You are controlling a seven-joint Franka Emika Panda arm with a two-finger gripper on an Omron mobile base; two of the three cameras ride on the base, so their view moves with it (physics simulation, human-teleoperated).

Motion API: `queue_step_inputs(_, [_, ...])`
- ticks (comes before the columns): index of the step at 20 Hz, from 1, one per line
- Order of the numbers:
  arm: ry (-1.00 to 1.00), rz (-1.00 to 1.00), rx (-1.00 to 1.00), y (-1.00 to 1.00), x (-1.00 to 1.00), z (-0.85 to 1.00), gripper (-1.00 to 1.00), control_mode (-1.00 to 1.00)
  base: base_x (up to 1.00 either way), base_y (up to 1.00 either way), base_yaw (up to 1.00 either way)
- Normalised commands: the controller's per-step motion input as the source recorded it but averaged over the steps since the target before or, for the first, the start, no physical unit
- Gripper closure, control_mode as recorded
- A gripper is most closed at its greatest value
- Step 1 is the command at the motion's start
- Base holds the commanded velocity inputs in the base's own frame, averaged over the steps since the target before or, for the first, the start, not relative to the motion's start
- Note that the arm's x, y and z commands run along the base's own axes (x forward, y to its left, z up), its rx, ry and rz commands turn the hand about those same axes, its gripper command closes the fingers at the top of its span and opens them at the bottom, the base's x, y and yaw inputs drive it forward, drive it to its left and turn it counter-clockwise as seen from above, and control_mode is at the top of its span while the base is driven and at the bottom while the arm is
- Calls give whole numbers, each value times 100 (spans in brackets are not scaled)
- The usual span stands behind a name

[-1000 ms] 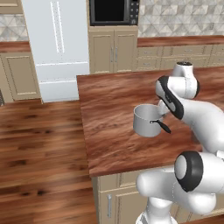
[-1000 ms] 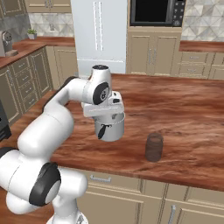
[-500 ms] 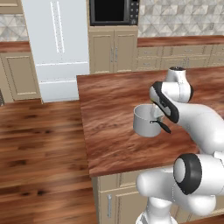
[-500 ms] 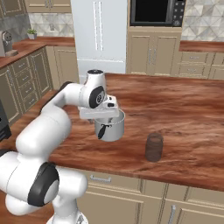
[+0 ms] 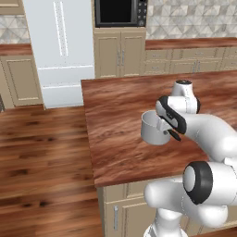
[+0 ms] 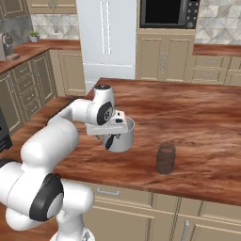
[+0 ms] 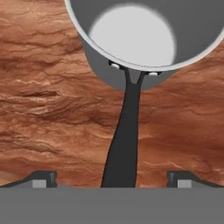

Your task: Pick the saucepan and jar and place them in the sink. Then turn on the water.

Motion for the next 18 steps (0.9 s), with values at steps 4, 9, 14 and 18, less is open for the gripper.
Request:
queue_step_inputs(4, [0, 0, 0, 0, 0, -38, -100, -100, 0, 0, 0])
queue_step_inputs(9, [0, 0, 0, 0, 0, -22, -100, -100, 0, 0, 0])
queue_step_inputs(14, [0, 0, 0, 0, 0, 0, 100, -100, 0, 0, 0])
queue_step_inputs(18, [0, 0, 0, 0, 0, 0, 100, -100, 0, 0, 0])
